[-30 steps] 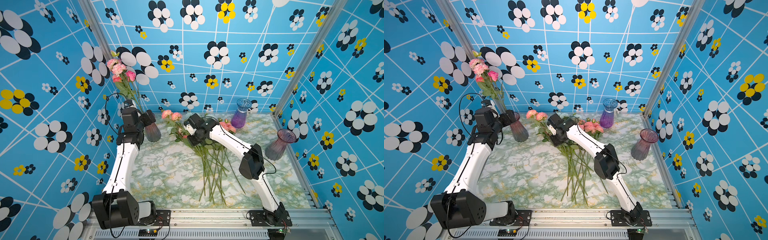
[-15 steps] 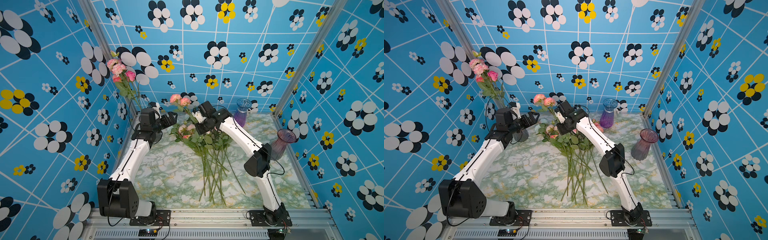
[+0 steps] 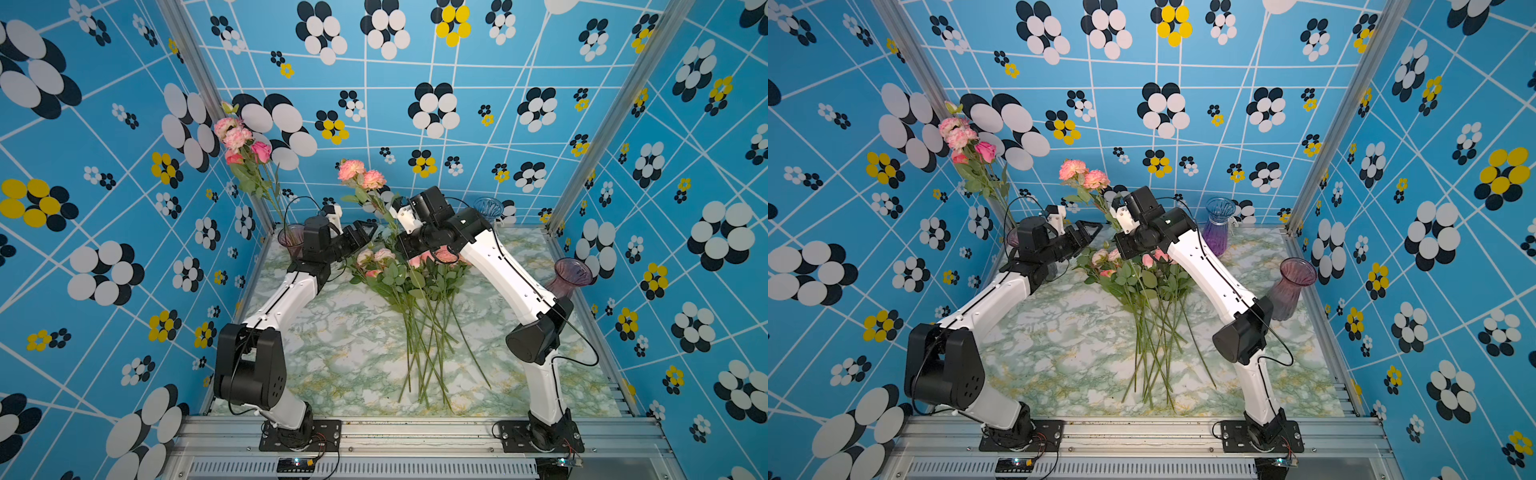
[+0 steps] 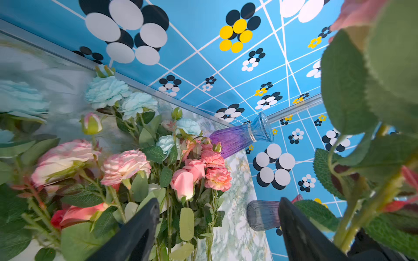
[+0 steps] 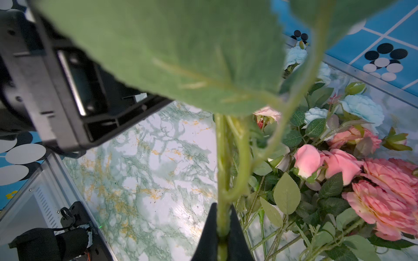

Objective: Place the pink flowers into the vase
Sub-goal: Place the flower in the vase.

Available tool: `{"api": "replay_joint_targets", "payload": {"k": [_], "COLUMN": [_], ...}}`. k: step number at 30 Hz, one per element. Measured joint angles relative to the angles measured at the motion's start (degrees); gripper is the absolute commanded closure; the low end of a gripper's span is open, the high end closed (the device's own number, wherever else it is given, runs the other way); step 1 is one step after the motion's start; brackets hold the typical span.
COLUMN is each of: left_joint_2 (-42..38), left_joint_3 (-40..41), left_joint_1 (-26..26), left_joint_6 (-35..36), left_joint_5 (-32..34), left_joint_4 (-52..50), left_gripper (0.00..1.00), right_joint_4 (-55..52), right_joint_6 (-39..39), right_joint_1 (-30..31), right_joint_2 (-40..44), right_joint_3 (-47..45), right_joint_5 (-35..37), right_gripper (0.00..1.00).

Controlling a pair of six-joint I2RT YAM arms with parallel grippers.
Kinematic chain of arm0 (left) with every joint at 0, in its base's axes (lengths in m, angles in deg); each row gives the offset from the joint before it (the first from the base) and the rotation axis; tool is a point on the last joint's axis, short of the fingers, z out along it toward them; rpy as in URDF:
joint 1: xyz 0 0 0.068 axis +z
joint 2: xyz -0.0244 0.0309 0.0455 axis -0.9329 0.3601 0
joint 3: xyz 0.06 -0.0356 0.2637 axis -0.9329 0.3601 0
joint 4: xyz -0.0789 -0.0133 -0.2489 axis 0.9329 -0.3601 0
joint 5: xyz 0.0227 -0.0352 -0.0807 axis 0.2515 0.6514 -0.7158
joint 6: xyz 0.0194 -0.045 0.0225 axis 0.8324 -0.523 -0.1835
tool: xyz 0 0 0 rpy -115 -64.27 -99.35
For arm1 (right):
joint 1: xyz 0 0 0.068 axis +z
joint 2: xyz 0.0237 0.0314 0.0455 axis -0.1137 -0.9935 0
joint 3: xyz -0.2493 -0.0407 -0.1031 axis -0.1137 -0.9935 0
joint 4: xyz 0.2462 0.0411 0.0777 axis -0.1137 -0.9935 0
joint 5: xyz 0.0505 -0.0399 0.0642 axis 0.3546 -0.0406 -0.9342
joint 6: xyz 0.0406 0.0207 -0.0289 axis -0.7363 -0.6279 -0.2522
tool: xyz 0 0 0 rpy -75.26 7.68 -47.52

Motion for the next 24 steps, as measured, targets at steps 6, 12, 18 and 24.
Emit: {"api": "replay_joint_targets", "payload": {"k": [6,12,18,24], "left_joint_2": [0.5,0.44,0.46,0.46], "left_joint_3": [0.0,2.27,2.99,2.99], "left_joint_1": [-1.55,-1.51,-1.86,-2.25], "left_joint_6": [-1.64,-2.29,-3.39,-3.93], "left_joint_5": [-2.86,-4.63,-6.12,-7.41], "left_joint_4": [3.89,6.43,8.92,10.49], "left_gripper": [0.33,0.46,0.49,0.49], "right_joint_4": [0.09,1.03,1.18,1.38], "right_joint_6": [-0.33,-0.37,-0.74,-1.03], "right_joint_1": [0.0,0.0,0.0,-0.07], "right_joint_2": [0.0,-0.07,-0.24,-1.29], "right_joint_3": [-2.21,-2.25,-2.25,-2.23], "right_joint_5": [-0.35,-0.42,-0.63,-0.63], "right_gripper": [1.0,1.0,1.0,1.0]}}
